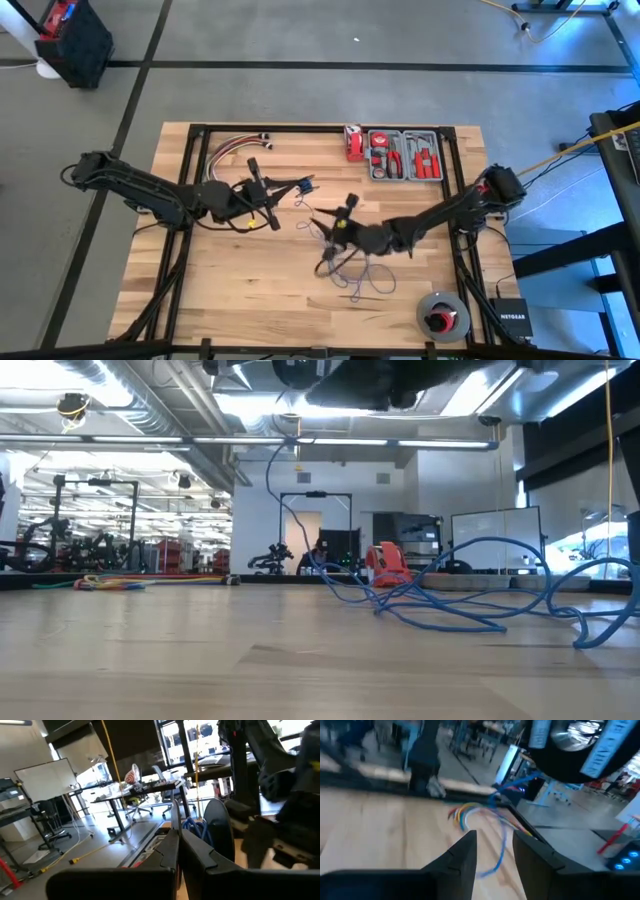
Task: Coil cords
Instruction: Uncoil the blue wire from the black spool
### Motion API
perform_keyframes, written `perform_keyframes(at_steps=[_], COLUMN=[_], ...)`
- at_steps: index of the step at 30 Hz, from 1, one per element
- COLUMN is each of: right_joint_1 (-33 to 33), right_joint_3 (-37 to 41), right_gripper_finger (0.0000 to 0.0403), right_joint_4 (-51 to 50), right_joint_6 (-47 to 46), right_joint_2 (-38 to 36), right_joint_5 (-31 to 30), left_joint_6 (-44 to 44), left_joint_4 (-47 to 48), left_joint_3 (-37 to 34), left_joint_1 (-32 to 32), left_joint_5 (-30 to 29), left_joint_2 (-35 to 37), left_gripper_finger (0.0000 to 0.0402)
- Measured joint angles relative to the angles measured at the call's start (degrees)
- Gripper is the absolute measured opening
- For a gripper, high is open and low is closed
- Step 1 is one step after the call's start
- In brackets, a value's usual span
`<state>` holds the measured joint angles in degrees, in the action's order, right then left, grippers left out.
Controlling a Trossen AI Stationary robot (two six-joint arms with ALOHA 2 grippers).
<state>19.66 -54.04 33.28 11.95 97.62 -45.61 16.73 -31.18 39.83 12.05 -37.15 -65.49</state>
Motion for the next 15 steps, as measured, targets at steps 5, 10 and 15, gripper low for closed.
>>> perform_keyframes(at_steps=[5,10,15], right_joint_1=[-5.07,-8.05,-8.61], right_joint_3=[0.7,-0.45,-2.73], right_gripper_finger=[0.0128,0.0128,0.0128], right_joint_4=[7.05,7.21,7.34], right_joint_6=[0.04,-0.31,0.29], right_joint_2=[2.57,5.23,7.21], right_joint_5=[9.37,12.0,14.68], left_joint_6=[-0.27,-0.23,-0.24], left_joint_4=[0.51,0.6,0.42], left_joint_3=[0.0,0.0,0.0], left_joint_1=[0.27,0.35,0.33], left_joint_5=[-0.08,0.04,0.0], left_joint_2=[0.02,0.02,0.02], left_gripper_finger=[0.0003,0.0002,0.0004])
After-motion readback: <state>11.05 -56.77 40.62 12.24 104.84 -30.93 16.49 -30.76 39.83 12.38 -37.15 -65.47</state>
